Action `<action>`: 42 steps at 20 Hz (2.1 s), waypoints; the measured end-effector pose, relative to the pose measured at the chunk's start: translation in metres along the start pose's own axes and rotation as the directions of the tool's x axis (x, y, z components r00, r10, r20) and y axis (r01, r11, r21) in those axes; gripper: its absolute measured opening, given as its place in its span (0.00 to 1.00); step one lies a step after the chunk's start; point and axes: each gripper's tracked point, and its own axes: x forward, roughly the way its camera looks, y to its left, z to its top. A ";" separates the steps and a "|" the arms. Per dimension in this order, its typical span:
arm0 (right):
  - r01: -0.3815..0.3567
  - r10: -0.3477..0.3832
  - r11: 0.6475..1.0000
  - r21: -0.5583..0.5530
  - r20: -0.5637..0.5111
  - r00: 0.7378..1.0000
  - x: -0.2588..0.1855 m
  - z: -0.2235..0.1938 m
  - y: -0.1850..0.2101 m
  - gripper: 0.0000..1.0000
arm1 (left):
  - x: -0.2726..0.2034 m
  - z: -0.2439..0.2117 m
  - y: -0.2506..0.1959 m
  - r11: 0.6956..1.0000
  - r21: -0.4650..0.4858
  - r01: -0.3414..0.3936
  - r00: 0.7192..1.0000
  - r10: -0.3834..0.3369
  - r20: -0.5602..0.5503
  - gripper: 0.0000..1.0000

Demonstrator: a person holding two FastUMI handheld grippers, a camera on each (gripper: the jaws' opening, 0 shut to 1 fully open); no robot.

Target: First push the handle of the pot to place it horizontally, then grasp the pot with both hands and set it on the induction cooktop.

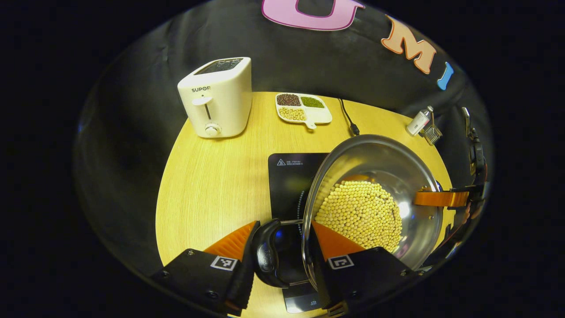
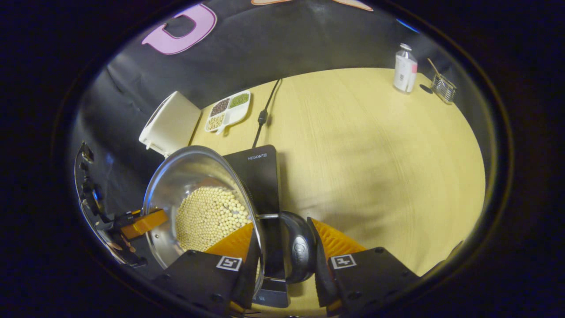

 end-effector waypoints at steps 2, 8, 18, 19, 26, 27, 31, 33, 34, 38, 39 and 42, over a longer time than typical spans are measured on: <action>-0.004 0.004 1.000 0.003 -0.006 1.000 0.001 0.001 0.001 0.53 | 0.001 0.000 0.000 1.000 -0.002 -0.002 1.000 0.002 0.004 0.61; -0.076 0.076 0.997 -0.014 0.036 0.996 -0.004 0.005 0.008 0.98 | -0.004 0.005 0.002 0.998 -0.048 -0.047 0.995 0.051 0.082 0.72; -0.094 0.103 0.995 -0.043 0.314 0.944 -0.082 0.038 -0.013 0.93 | -0.082 0.051 -0.025 0.986 -0.084 -0.142 0.902 0.164 0.400 0.97; -0.094 0.101 0.995 -0.035 0.339 0.936 -0.092 0.042 -0.018 0.92 | -0.089 0.052 -0.033 0.986 -0.082 -0.145 0.896 0.166 0.412 0.97; -0.084 0.101 0.995 -0.056 0.466 0.879 -0.175 0.062 -0.087 0.99 | -0.120 0.059 -0.134 0.992 -0.073 -0.105 0.854 0.128 0.504 0.97; -0.073 0.098 0.995 -0.069 0.477 0.873 -0.188 0.065 -0.101 0.99 | -0.123 0.063 -0.153 0.992 -0.082 -0.097 0.847 0.125 0.517 0.97; -0.040 0.100 0.992 -0.121 0.542 0.835 -0.248 0.083 -0.151 0.99 | -0.136 0.072 -0.217 0.988 -0.101 -0.114 0.804 0.152 0.576 0.96; -0.029 0.106 0.990 -0.140 0.584 0.805 -0.280 0.098 -0.177 1.00 | -0.145 0.077 -0.248 0.986 -0.070 -0.151 0.782 0.163 0.602 0.96; -0.022 0.107 0.989 -0.146 0.605 0.789 -0.297 0.104 -0.188 0.92 | -0.151 0.080 -0.266 0.986 -0.058 -0.155 0.772 0.157 0.616 0.96; -0.008 0.111 0.989 -0.149 0.700 0.706 -0.355 0.130 -0.224 0.99 | -0.191 0.104 -0.332 0.996 -0.077 -0.050 0.731 0.089 0.677 0.96; 0.000 0.112 0.988 -0.153 0.721 0.684 -0.371 0.134 -0.232 0.92 | -0.203 0.112 -0.343 0.996 -0.078 -0.042 0.712 0.085 0.697 0.96; 0.045 0.108 0.983 -0.176 0.767 0.633 -0.416 0.140 -0.253 0.99 | -0.239 0.127 -0.367 0.995 -0.065 -0.077 0.651 0.099 0.753 0.93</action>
